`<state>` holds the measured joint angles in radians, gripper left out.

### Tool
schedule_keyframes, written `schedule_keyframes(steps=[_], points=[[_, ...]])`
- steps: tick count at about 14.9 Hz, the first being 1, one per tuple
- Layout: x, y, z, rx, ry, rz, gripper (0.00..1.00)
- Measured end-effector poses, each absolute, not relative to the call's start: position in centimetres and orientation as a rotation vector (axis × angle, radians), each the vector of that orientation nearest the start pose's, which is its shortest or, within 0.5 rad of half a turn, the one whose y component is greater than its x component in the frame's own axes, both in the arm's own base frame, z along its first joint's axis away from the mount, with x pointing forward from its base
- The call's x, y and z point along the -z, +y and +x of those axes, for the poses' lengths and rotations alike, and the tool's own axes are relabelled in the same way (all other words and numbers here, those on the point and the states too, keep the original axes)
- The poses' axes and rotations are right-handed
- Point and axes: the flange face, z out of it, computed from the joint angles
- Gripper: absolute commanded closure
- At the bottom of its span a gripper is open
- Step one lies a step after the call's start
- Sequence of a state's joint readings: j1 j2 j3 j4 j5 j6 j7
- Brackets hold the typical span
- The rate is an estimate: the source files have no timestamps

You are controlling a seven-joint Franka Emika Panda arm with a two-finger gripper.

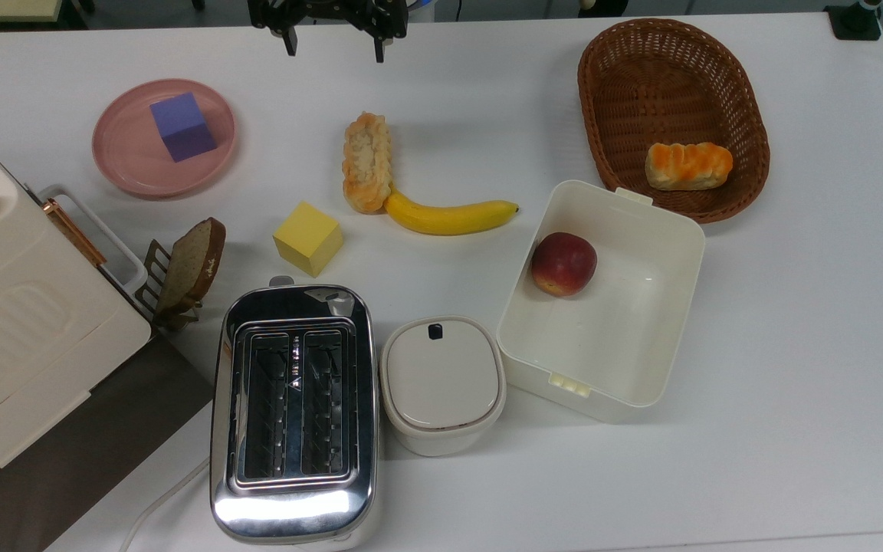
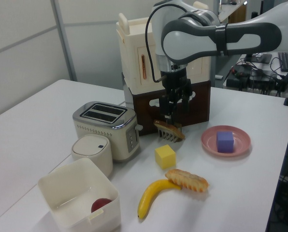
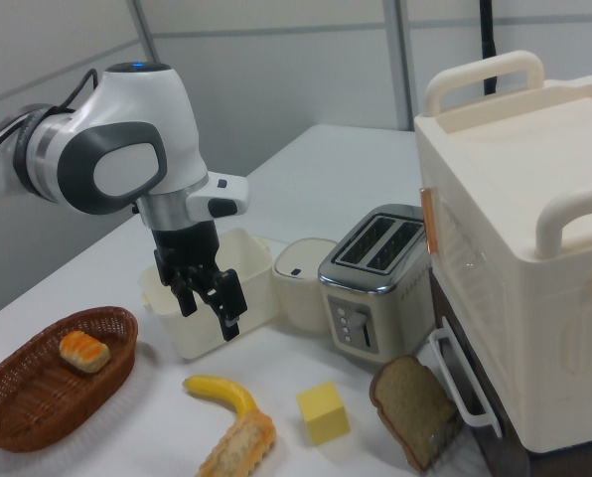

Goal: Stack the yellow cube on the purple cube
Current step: 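Move the gripper over the yellow cube and lower it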

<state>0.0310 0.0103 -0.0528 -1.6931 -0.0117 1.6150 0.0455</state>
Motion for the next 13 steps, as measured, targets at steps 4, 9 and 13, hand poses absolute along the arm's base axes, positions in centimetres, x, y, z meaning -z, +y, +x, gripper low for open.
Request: schedule_keyframes(steps=[4, 9, 13], points=[[-56.6, -3.0, 56.1, -0.131, 0.11, -3.15, 0.0], [-52.5, -6.9, 58.4, -0.163, 0.138, -3.155, 0.0], [-46.8, -9.8, 61.4, -0.119, 0.561, -3.14, 0.0]])
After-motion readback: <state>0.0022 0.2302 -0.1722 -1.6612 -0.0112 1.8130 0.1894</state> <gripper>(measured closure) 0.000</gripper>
